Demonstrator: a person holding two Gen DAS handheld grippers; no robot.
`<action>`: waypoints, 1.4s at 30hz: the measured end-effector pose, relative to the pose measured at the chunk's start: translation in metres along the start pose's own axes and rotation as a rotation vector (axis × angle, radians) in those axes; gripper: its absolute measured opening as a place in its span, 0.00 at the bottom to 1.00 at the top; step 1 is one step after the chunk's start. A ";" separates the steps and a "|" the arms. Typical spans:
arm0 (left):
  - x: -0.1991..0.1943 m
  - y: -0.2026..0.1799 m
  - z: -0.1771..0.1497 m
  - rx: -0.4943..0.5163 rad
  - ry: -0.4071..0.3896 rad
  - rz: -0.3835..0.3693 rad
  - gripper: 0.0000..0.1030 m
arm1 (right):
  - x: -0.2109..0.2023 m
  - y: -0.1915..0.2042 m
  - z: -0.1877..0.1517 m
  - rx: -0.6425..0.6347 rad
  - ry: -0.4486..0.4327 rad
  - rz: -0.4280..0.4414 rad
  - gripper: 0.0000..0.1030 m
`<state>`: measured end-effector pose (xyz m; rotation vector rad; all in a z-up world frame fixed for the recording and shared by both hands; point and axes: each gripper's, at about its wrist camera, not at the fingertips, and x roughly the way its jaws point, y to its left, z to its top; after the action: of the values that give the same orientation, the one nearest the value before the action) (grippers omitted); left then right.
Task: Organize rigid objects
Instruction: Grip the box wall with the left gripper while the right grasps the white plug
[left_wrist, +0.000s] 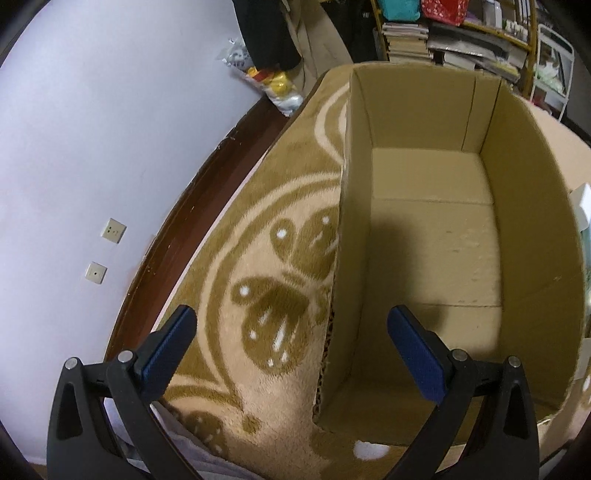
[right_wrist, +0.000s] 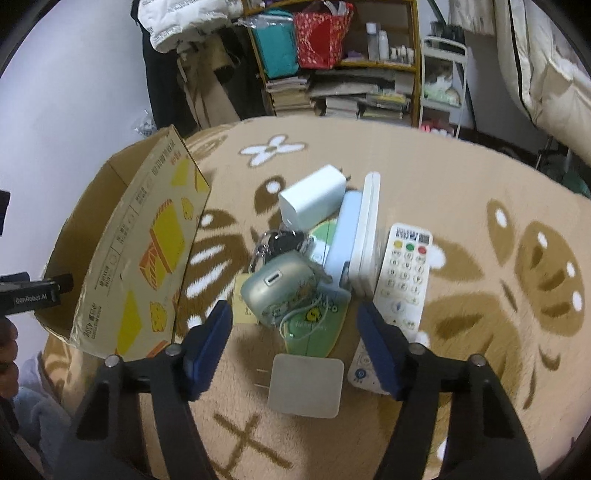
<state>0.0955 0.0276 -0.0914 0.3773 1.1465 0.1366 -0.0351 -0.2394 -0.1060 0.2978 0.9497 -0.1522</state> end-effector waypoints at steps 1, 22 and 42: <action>0.002 -0.001 0.000 0.003 0.003 0.002 0.99 | 0.002 -0.001 -0.001 0.002 0.009 -0.002 0.71; 0.013 -0.010 -0.002 0.009 0.066 -0.101 0.21 | 0.037 -0.020 -0.011 0.089 0.214 0.043 0.71; 0.013 -0.009 -0.006 0.004 0.070 -0.092 0.22 | 0.030 0.020 0.003 -0.132 0.051 -0.101 0.54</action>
<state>0.0947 0.0242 -0.1083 0.3246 1.2313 0.0670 -0.0107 -0.2208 -0.1252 0.1321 1.0208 -0.1744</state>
